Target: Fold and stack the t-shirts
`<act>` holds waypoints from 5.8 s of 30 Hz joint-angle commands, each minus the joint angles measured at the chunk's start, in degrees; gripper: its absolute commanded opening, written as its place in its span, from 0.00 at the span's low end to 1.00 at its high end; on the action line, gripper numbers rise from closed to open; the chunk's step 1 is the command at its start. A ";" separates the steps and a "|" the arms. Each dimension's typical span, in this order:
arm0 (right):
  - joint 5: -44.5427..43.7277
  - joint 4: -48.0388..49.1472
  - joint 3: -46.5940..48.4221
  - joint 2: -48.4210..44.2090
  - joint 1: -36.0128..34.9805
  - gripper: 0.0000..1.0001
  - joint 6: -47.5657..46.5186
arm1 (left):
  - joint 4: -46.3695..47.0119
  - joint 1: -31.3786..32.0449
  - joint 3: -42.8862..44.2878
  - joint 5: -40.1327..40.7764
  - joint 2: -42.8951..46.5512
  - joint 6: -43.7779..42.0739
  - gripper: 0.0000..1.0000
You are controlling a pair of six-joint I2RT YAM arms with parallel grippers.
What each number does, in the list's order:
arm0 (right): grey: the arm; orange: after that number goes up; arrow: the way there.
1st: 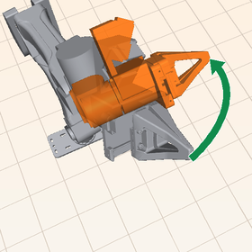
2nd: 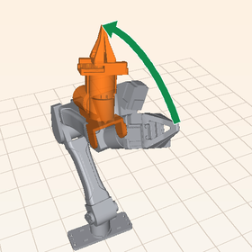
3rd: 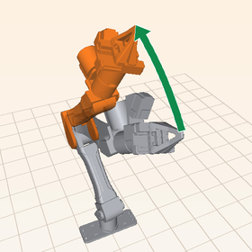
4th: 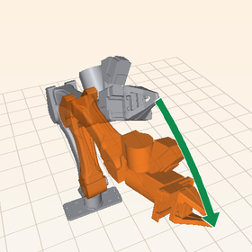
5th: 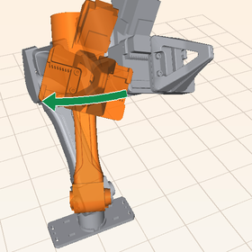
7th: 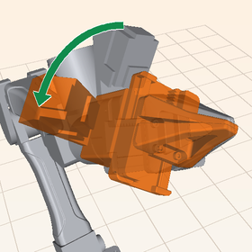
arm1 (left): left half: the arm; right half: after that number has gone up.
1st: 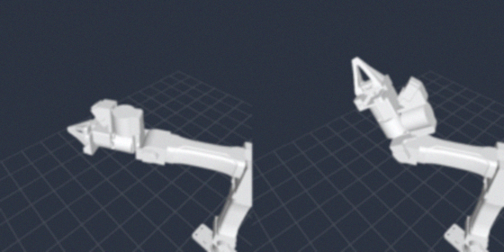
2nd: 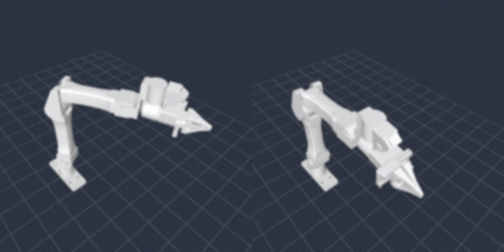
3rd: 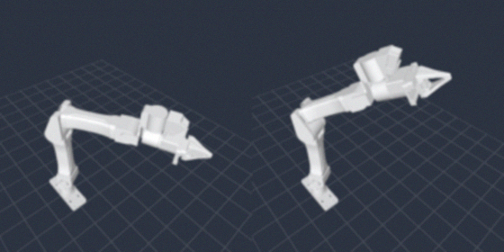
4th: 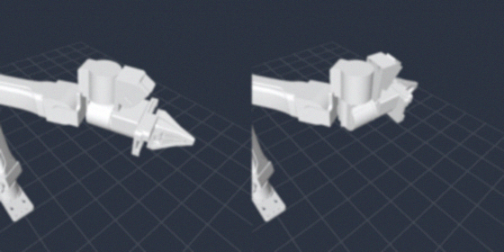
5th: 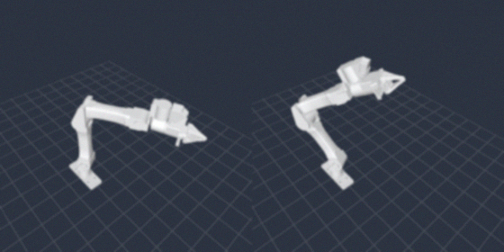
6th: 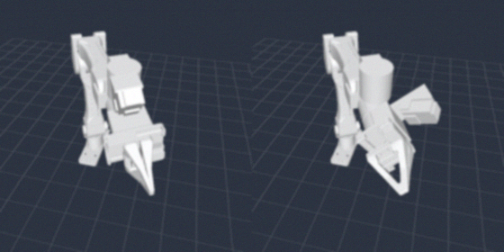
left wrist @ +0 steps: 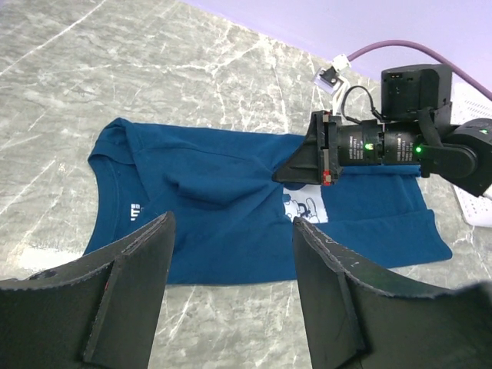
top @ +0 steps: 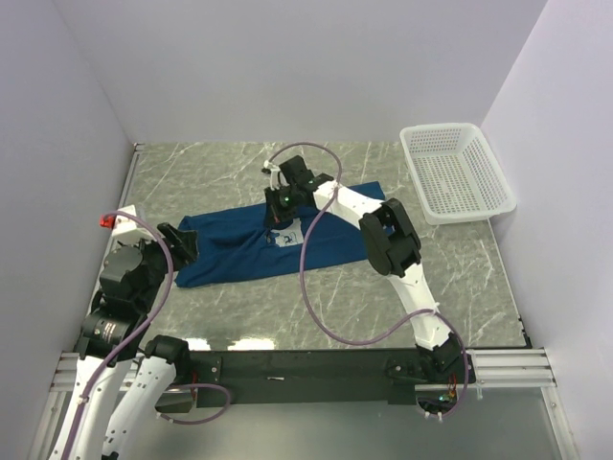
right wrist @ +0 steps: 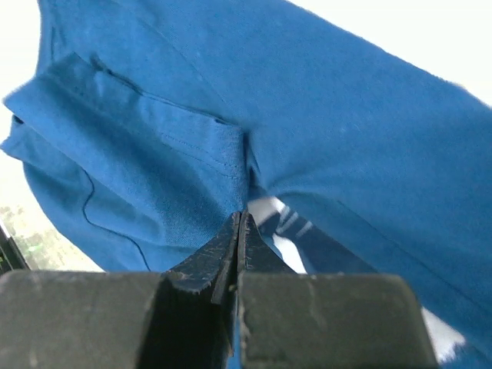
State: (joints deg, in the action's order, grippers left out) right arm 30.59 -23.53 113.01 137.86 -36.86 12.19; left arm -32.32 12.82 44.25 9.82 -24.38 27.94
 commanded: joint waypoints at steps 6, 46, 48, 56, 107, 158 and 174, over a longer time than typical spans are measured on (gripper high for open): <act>-1.23 7.18 -6.39 -9.10 0.65 0.00 1.17 | 2.17 -0.25 0.58 -2.44 -1.81 0.53 0.68; -2.03 12.63 -15.19 -12.53 1.53 0.02 2.32 | 28.53 -14.14 5.93 -18.17 -60.95 15.30 0.56; -1.94 12.72 -15.19 -12.35 1.44 0.02 2.32 | 28.97 -14.14 7.34 -19.58 -62.63 15.65 0.56; -1.50 12.72 -15.01 -12.09 1.44 0.02 2.32 | 28.54 -14.23 9.54 -22.83 -67.81 15.74 0.54; -2.38 25.91 -25.03 -18.33 2.76 0.07 2.23 | 42.69 -14.84 6.73 -39.54 -67.99 -1.14 0.10; 2.72 7.97 0.54 1.18 2.67 0.42 4.07 | 20.36 -14.14 23.78 -33.82 -81.26 -2.98 0.44; 0.96 8.85 -1.21 -0.31 2.67 0.44 3.37 | 24.93 -14.14 22.90 -37.86 -76.61 -4.30 0.12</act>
State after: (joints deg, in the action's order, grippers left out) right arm 32.32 -16.10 111.70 139.79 -33.87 15.77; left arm -11.18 -1.48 65.93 -25.02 -105.38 25.06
